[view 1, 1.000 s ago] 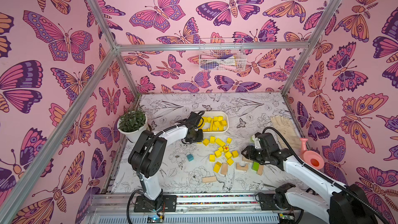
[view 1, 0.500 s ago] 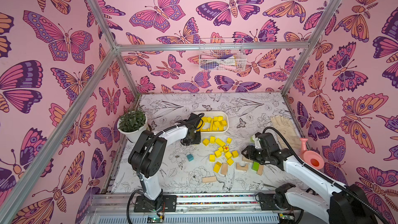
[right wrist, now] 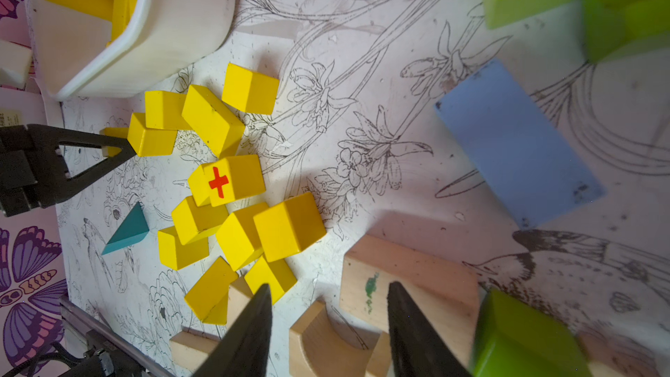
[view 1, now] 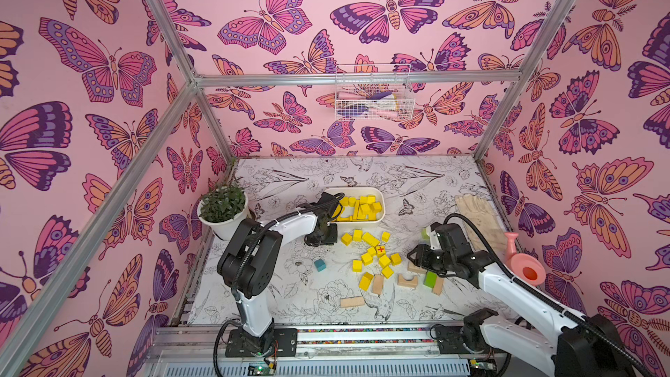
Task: Pick out the yellow building blocks
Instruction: Pick up the building block from the center of the board.
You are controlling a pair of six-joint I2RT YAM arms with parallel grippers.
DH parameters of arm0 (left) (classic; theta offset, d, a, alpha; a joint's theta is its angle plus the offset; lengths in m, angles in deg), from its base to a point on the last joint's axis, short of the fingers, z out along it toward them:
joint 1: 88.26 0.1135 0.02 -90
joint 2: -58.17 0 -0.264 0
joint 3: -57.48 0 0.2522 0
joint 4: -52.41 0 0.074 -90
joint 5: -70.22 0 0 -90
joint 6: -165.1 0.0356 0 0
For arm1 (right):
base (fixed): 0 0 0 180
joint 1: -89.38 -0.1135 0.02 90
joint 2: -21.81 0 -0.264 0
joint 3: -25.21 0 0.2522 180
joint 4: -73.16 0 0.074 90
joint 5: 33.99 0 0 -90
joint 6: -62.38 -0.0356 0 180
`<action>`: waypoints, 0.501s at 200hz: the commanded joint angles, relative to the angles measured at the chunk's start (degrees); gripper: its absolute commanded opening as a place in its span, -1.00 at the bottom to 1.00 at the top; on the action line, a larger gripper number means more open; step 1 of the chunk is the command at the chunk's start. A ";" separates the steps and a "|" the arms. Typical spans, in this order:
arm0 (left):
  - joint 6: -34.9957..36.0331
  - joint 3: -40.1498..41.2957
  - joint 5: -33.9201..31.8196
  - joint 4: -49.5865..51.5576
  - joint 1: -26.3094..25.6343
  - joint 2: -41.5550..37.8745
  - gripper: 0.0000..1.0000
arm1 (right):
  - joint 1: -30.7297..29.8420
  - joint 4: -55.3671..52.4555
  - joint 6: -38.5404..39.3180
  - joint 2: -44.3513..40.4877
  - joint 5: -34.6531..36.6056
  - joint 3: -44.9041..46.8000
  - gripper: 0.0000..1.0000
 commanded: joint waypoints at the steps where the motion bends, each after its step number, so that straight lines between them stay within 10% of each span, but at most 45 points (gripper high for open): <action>1: 1.61 3.28 1.56 -2.35 -0.39 -5.13 -0.50 | 0.44 -0.39 0.40 -0.78 -0.43 0.63 0.05; 100: 6.01 9.01 5.58 -10.21 0.30 -18.97 -0.41 | 1.03 -0.43 0.22 -1.41 -0.61 0.98 0.05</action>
